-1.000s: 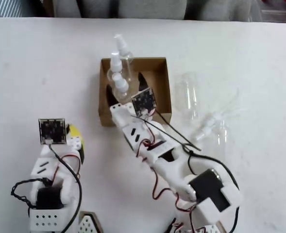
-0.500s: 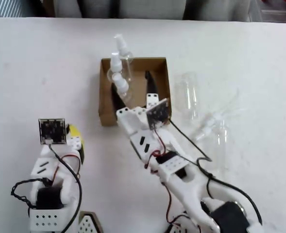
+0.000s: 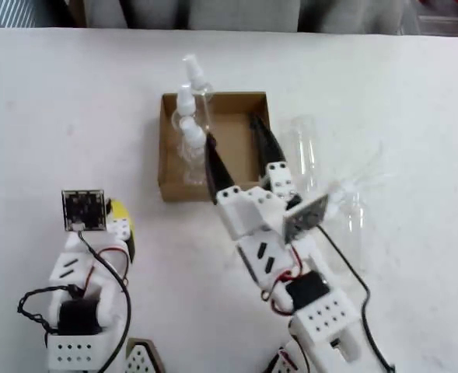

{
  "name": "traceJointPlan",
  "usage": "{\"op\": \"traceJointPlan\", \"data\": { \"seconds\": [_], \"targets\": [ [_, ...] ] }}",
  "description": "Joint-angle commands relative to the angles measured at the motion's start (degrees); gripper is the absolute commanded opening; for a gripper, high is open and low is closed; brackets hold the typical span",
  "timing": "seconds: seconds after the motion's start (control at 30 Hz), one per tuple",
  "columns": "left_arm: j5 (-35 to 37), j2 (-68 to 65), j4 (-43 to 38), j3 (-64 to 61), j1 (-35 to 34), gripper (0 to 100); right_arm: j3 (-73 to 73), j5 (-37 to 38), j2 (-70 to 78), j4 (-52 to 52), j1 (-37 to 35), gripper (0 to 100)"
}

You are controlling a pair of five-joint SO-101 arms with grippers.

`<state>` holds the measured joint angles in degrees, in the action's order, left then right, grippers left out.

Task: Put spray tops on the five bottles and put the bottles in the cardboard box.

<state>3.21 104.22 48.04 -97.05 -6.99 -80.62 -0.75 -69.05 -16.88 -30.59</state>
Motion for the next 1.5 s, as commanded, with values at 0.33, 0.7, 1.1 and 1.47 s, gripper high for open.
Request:
{"op": "traceJointPlan", "data": {
  "seconds": [0.33, 0.7, 1.1, 1.47],
  "targets": [
    [-0.6, 0.5, 0.3, 0.0, -0.4, 3, 1.9, 0.0, -32.7, 37.9, 16.4, 5.0],
    [-0.6, 0.5, 0.3, 0.0, -0.4, 3, 15.8, 3.2, -4.3, 45.1, 28.0, 1.9],
    [-0.6, 0.5, 0.3, 0.0, -0.5, 3, 45.4, 3.3, 39.2, 56.2, 29.9, 2.5],
    [-0.6, 0.5, 0.3, 0.0, -0.5, 3, 67.2, 9.2, 64.2, 69.1, 30.1, 20.9]
  ]
}}
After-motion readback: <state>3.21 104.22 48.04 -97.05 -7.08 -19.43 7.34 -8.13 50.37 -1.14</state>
